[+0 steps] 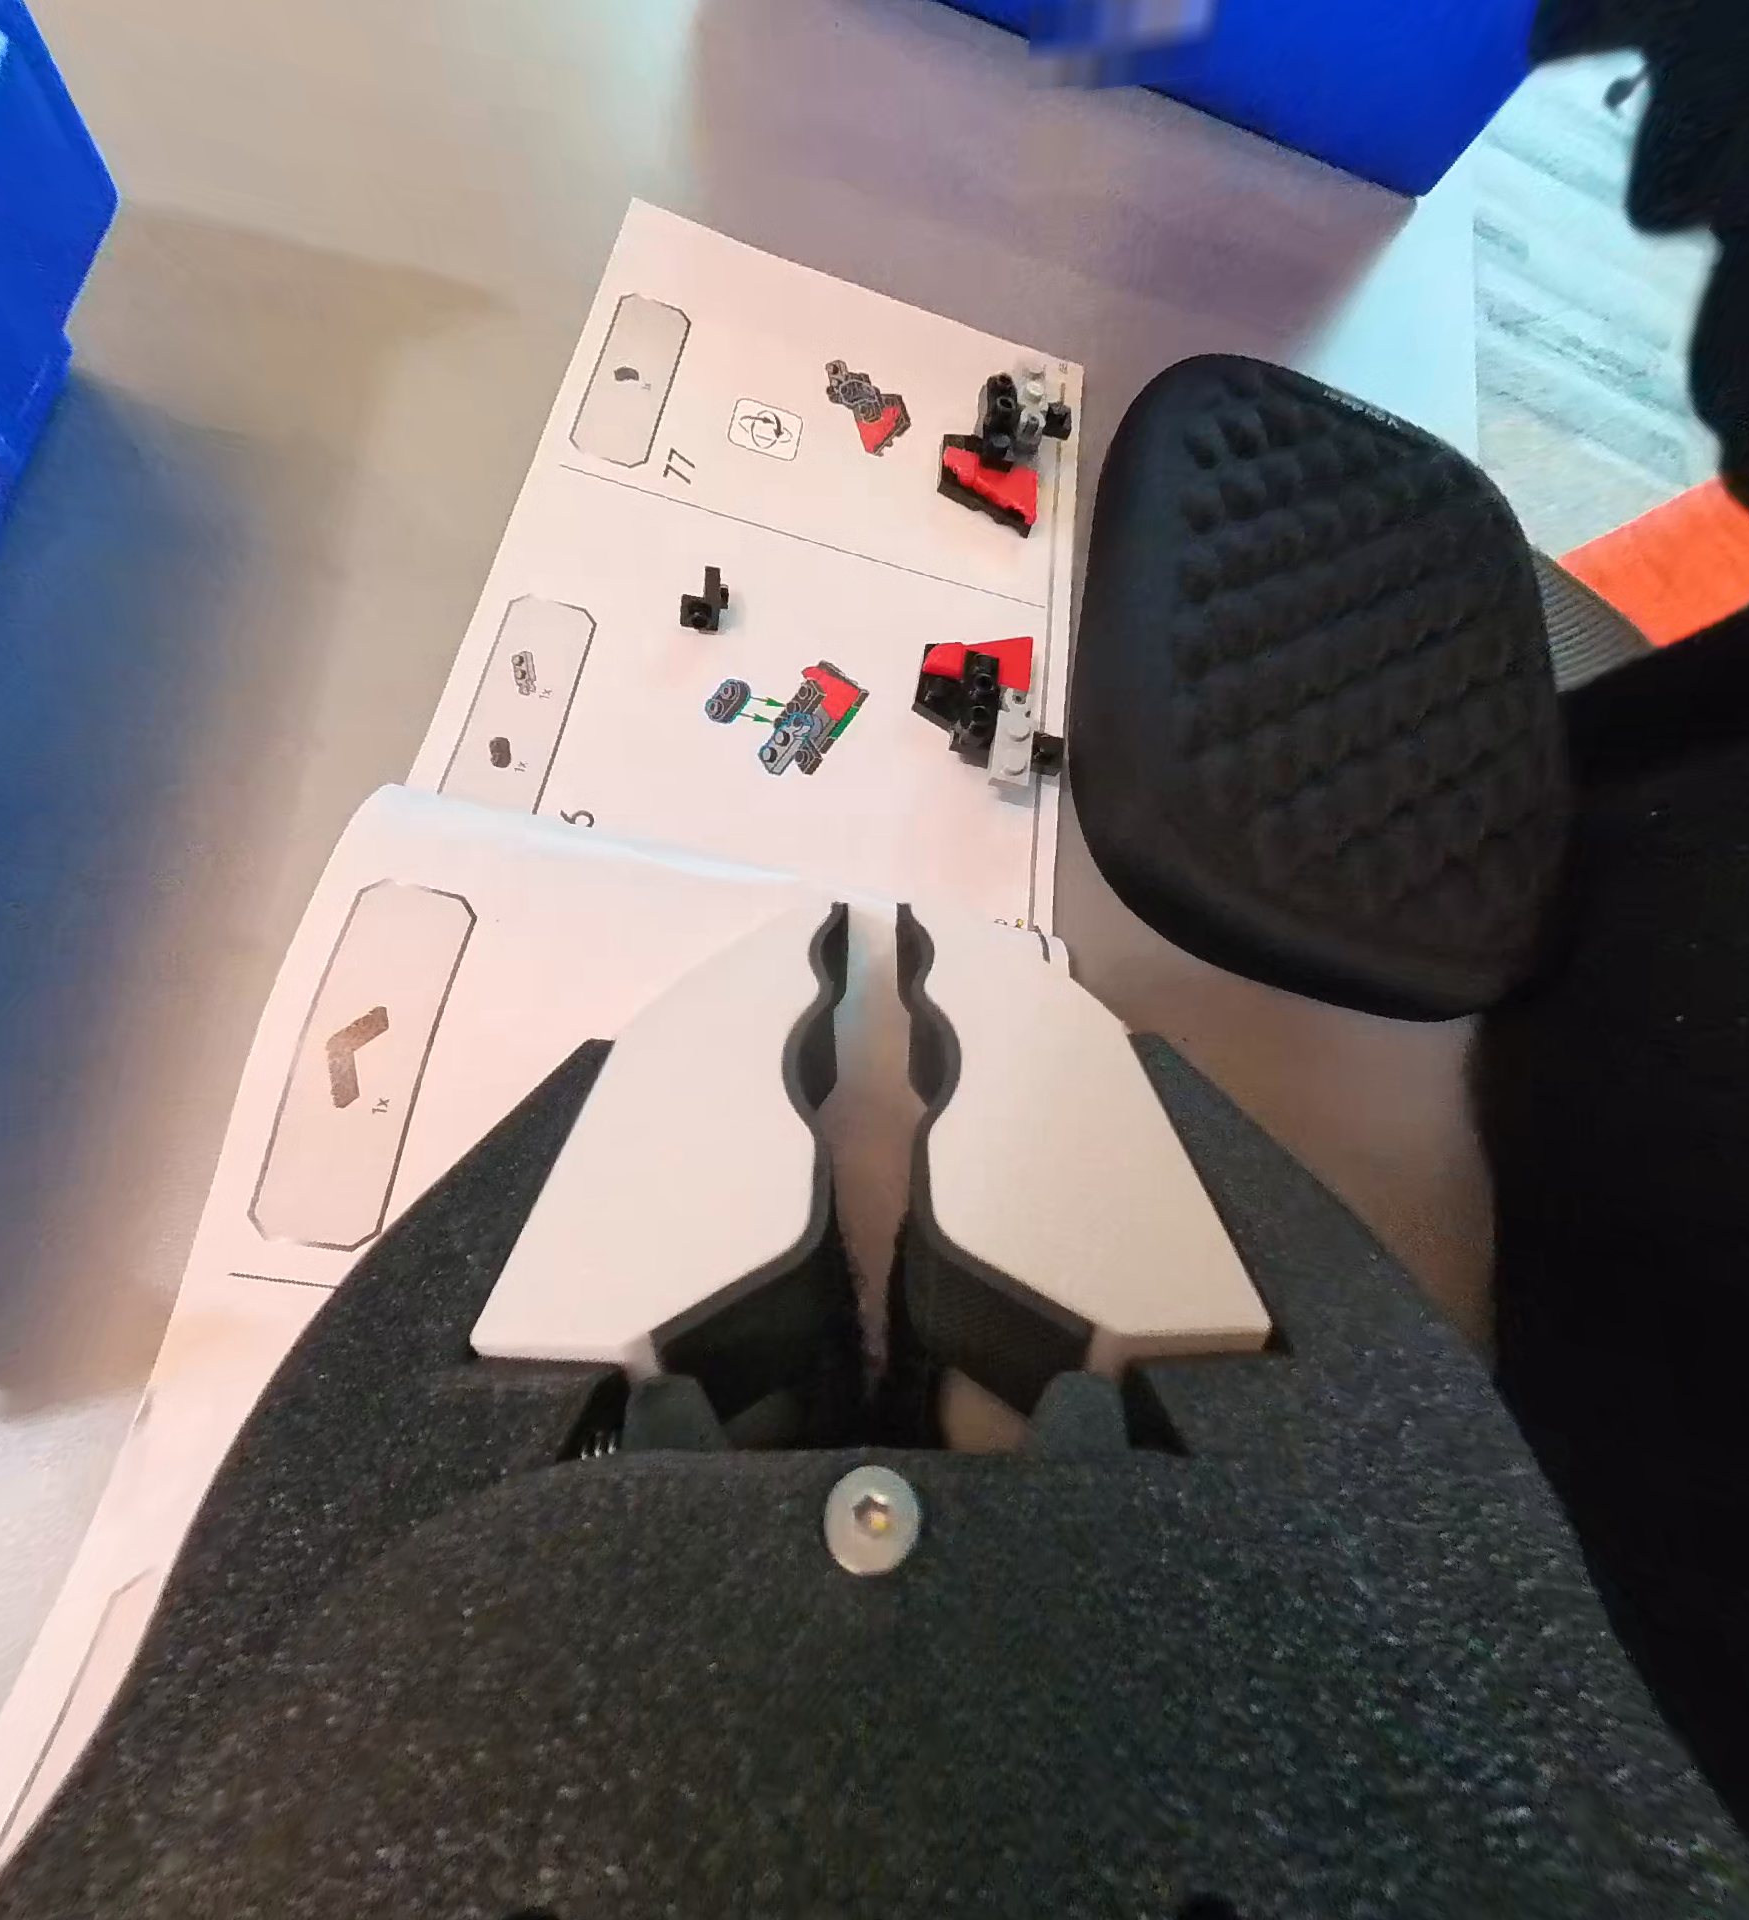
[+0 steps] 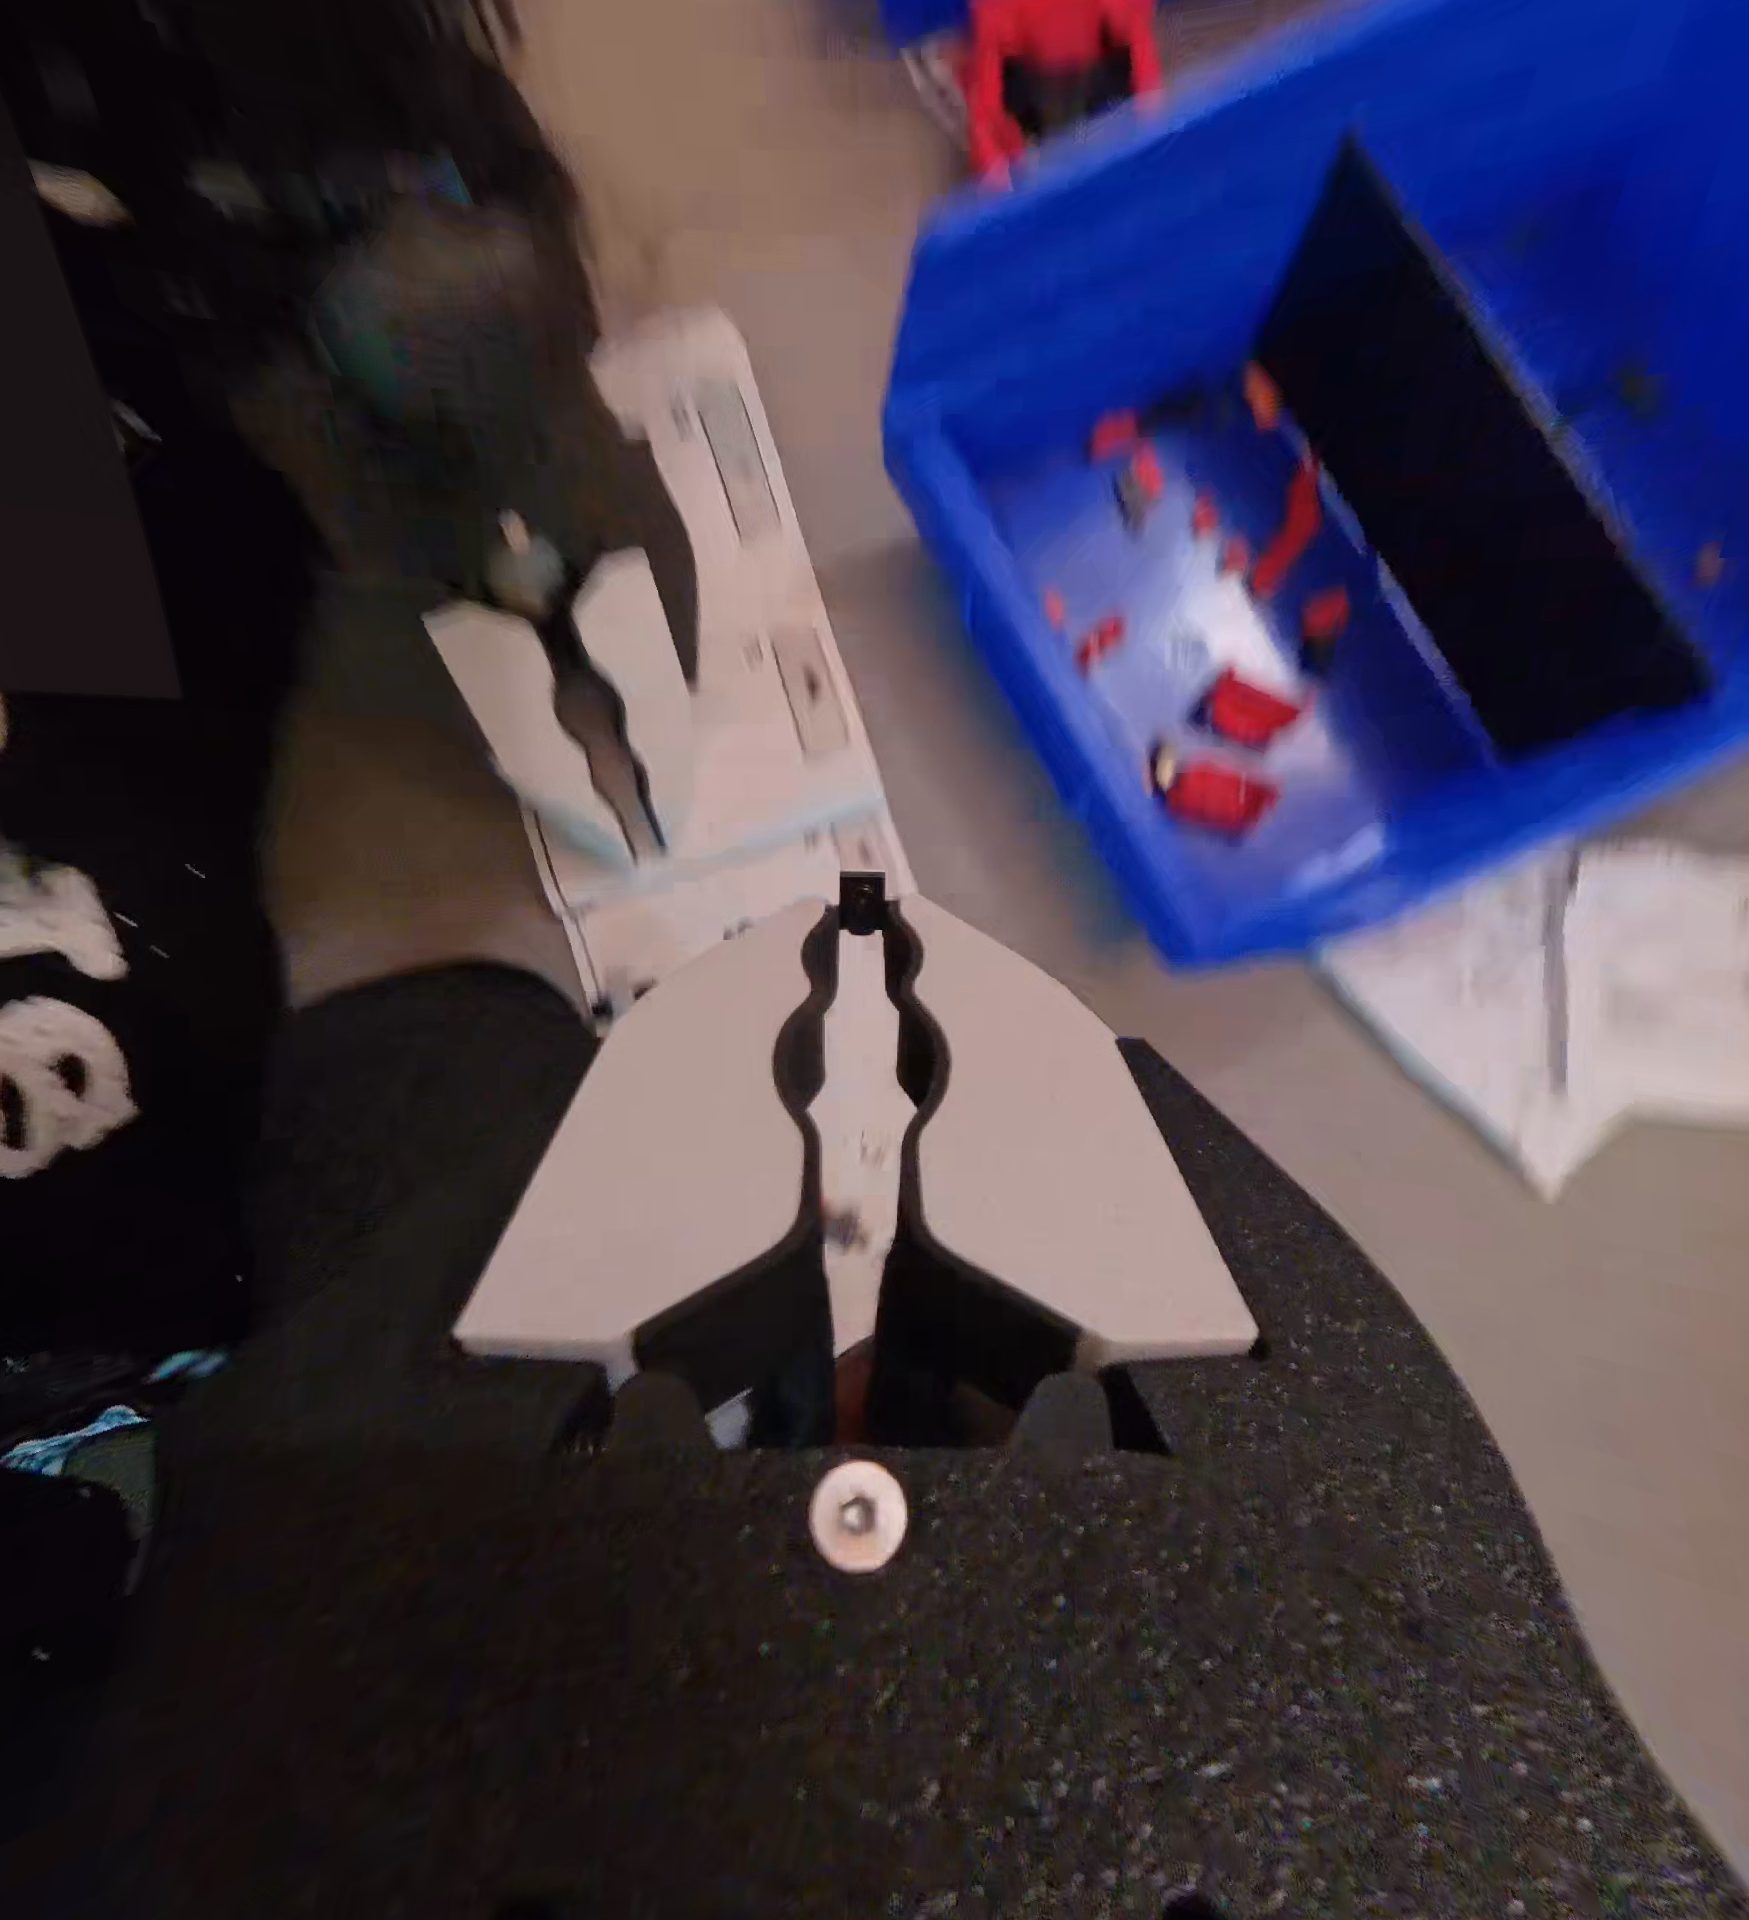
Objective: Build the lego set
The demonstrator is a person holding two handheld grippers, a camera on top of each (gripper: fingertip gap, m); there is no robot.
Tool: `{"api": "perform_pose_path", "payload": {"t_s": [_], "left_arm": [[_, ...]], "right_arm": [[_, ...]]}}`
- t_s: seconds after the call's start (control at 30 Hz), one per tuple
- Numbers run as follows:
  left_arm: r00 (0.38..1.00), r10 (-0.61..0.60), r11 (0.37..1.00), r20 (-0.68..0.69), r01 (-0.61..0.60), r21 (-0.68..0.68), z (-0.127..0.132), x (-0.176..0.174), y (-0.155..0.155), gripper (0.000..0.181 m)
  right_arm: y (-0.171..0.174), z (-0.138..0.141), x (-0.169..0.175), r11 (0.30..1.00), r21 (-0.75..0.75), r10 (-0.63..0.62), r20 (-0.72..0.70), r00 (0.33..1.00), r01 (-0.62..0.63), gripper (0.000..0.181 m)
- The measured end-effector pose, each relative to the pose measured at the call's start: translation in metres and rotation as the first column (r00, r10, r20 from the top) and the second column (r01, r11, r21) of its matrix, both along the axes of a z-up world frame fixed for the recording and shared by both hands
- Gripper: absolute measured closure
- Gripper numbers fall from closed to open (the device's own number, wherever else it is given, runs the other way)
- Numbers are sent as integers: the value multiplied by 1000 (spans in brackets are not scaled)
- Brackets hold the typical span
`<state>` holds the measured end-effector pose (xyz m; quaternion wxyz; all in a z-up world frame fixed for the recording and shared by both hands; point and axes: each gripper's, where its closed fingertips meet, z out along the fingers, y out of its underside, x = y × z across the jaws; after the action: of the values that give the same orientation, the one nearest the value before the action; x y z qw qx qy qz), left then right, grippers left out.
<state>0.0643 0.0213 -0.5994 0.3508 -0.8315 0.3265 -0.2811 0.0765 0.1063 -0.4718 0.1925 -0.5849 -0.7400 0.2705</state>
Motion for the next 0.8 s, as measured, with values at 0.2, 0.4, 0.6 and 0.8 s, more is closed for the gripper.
{"api": "perform_pose_path", "payload": {"t_s": [0.2,0.4,0.6,0.8], "left_arm": [[1000,-9,1000,-20,10,27,2,1,-1,171],[1000,-6,999,-28,7,44,15,4,-4,164],[997,-36,997,-74,40,60,19,21,-8,155],[996,-84,989,44,78,124,44,51,-5,149]], "right_arm": [[-3,-86,84,954,23,-301,92,949,300,173],[20,-131,95,927,24,-372,166,913,373,173],[23,-136,74,959,53,-285,181,941,280,173],[19,-133,67,967,34,-255,98,962,253,173]]}}
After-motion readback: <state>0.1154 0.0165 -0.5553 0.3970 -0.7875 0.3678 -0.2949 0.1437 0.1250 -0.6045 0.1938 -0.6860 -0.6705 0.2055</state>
